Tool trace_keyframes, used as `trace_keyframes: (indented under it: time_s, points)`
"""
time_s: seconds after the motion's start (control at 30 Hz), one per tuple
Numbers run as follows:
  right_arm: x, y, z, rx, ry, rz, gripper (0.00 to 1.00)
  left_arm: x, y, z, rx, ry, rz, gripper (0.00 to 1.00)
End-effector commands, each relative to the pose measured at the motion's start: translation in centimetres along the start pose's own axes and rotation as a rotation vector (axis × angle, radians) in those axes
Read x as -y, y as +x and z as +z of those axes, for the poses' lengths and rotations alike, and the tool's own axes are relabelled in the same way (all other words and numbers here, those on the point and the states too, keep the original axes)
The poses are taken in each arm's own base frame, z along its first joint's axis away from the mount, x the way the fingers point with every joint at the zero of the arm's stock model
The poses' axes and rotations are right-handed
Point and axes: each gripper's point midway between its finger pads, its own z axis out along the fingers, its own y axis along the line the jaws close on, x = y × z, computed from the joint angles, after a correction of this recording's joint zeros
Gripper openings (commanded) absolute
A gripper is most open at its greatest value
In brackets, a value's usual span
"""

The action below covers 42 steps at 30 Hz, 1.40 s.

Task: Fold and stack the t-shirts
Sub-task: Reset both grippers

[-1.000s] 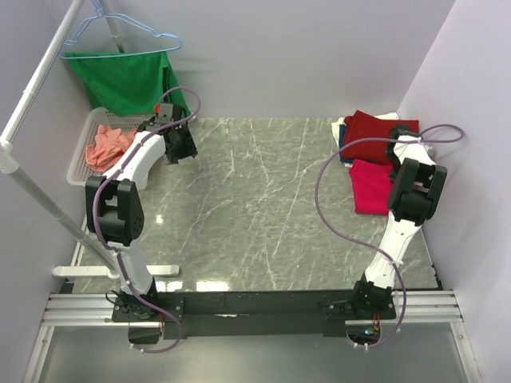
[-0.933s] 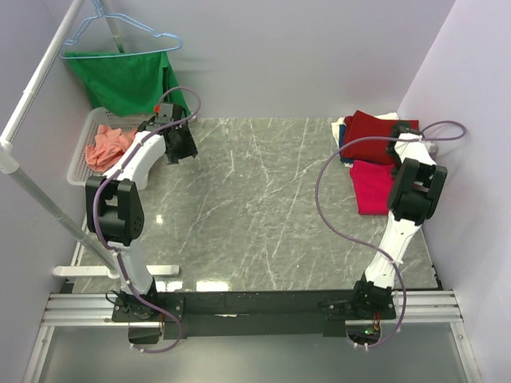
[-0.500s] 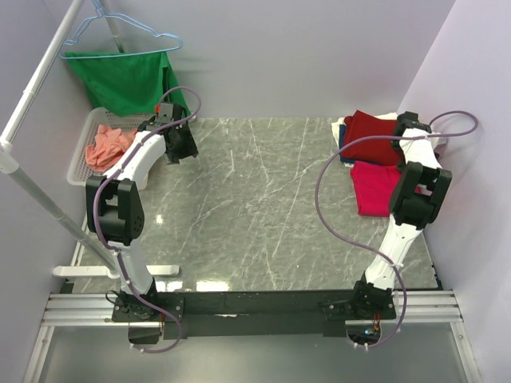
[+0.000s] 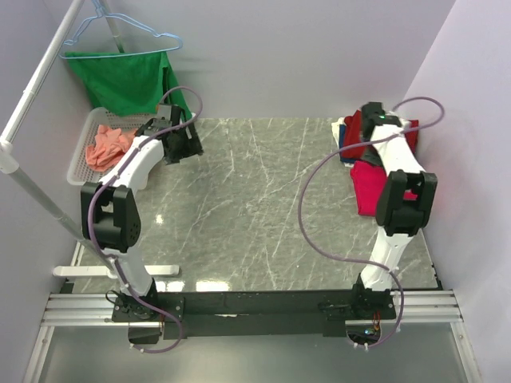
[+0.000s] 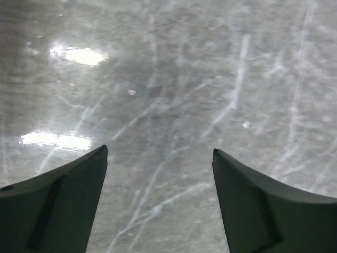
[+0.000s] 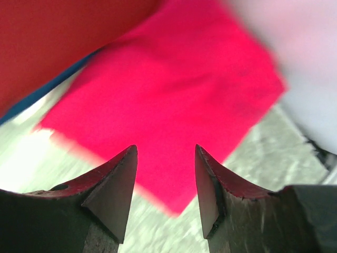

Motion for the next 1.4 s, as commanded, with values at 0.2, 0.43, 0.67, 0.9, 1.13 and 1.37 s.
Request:
trace_keyframes:
  time_s: [0.2, 0.43, 0.67, 0.9, 1.13, 1.37]
  points:
    - [-7.8, 4.3, -13.0, 0.086, -0.413, -0.088, 0.54, 4.3, -1.1, -4.6, 0.153, 0.108, 0.079, 1.00]
    - [-11.0, 9.0, -18.3, 0.094, -0.671, -0.211, 0.54, 5.2, -0.1, -5.6, 0.183, 0.127, 0.076, 0.99]
    - [-13.9, 13.0, -24.5, 0.067, -0.988, -0.328, 0.55, 5.9, 1.0, -6.8, 0.212, 0.176, 0.069, 0.99]
    - [-14.8, 16.8, -26.3, 0.033, -1.049, -0.430, 0.55, 6.4, 2.3, -6.6, 0.210, 0.154, 0.104, 1.00]
    - [-15.1, 19.6, -26.8, -0.005, -1.088, -0.490, 0.55, 6.6, 2.7, -7.2, 0.222, 0.160, 0.121, 0.99]
    - [-15.9, 19.8, -27.3, -0.007, -1.097, -0.513, 0.55, 5.4, 2.9, -6.8, 0.217, 0.091, 0.128, 1.00]
